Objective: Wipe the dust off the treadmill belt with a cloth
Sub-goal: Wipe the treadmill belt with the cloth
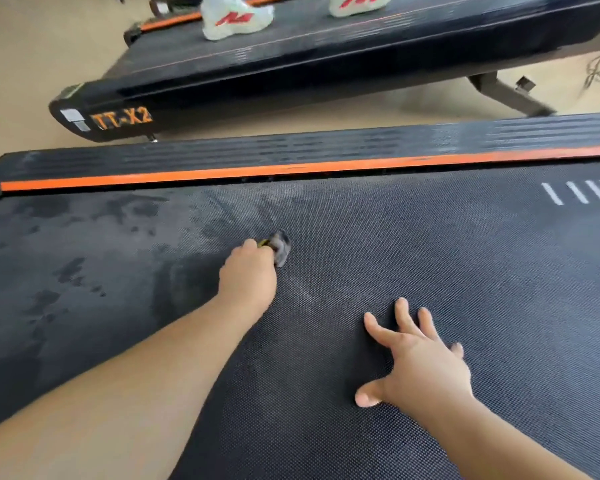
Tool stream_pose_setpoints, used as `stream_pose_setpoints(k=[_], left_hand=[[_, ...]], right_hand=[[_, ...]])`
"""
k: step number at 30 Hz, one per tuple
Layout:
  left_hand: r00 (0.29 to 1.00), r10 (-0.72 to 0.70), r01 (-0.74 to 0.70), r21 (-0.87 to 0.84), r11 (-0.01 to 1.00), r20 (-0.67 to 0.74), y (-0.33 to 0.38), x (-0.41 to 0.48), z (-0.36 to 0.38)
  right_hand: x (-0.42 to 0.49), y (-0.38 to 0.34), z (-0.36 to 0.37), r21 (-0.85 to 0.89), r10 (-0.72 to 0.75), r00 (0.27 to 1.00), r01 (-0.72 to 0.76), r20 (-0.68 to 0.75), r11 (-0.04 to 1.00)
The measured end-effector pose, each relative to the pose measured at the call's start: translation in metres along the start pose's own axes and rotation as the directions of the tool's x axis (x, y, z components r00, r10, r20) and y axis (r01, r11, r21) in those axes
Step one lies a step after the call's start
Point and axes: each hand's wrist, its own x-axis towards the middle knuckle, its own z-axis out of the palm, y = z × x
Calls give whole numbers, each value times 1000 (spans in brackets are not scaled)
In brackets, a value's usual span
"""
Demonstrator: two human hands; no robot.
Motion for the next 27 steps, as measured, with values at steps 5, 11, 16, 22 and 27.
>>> stream_pose_setpoints(k=[5, 11, 16, 22, 27], left_hand=[[907, 397, -383, -117, 916, 142, 87, -79, 0], [985, 173, -172, -29, 985, 24, 44, -6, 2], [856, 513, -502, -129, 855, 69, 76, -74, 8], [997, 40, -38, 24, 999, -65, -14, -37, 11], [832, 544, -522, -175, 835, 109, 57, -97, 8]], right_hand=[[0, 0, 0, 8, -2, 1000, 2, -1, 1000], [0, 1, -2, 12, -7, 1000, 7, 10, 1000], [0, 3, 0, 32, -2, 1000, 2, 3, 999], [2, 1, 0, 27, 8, 1000, -9, 9, 1000], [0, 1, 1, 25, -1, 1000, 1, -12, 1000]])
